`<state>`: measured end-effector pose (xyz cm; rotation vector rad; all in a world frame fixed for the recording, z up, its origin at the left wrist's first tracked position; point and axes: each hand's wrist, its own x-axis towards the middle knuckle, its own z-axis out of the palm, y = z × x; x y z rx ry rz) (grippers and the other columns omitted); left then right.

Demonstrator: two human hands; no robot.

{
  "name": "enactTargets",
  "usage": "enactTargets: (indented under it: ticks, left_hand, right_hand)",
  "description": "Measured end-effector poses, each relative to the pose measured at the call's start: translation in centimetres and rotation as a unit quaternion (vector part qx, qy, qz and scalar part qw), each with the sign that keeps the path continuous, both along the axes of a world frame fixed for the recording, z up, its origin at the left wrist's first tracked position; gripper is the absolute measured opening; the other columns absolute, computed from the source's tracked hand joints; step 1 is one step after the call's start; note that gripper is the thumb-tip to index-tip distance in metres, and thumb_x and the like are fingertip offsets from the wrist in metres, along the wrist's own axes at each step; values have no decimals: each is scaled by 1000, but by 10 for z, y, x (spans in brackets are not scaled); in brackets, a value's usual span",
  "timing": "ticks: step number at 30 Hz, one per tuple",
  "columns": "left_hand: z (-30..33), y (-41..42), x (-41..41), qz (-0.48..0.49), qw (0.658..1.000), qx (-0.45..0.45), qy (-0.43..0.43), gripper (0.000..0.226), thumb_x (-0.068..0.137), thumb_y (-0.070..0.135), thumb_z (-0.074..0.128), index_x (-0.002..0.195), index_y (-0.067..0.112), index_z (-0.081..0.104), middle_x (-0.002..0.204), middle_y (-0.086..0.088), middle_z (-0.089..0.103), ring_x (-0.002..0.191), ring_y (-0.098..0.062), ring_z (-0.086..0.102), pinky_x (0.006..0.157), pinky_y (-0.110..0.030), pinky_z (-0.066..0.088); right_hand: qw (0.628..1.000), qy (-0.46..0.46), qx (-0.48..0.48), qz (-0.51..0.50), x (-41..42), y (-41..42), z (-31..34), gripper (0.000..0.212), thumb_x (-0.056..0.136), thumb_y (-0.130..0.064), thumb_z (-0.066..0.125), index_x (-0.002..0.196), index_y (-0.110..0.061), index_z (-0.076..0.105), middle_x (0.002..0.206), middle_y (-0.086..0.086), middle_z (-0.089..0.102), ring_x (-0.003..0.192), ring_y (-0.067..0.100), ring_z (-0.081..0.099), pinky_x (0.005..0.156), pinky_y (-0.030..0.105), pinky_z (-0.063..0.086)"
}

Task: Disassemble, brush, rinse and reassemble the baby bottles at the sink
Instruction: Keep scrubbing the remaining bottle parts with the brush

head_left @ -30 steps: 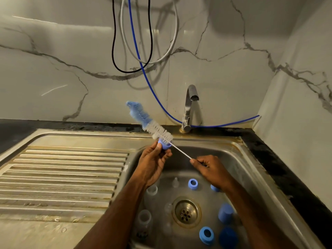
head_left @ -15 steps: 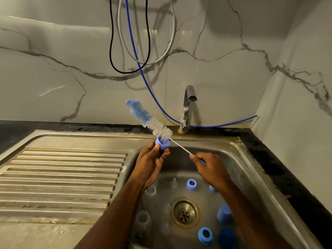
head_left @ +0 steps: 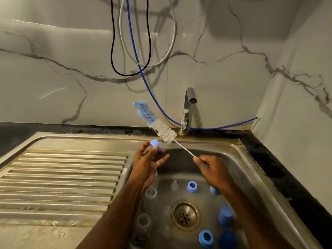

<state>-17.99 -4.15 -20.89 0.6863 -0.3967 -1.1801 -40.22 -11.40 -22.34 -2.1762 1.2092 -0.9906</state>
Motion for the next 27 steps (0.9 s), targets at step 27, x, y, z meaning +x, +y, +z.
enactTargets:
  ticks: [27]
  left_hand:
    - [-2, 1, 8, 102, 985, 7, -135, 42, 72, 13, 77, 112, 5, 68, 104, -16, 75, 94, -26, 74, 80, -34, 63]
  right_hand:
    - [997, 75, -4, 37, 1, -2, -6, 45, 99, -41, 56, 60, -20, 50, 52, -7, 45, 52, 6, 43, 54, 29, 38]
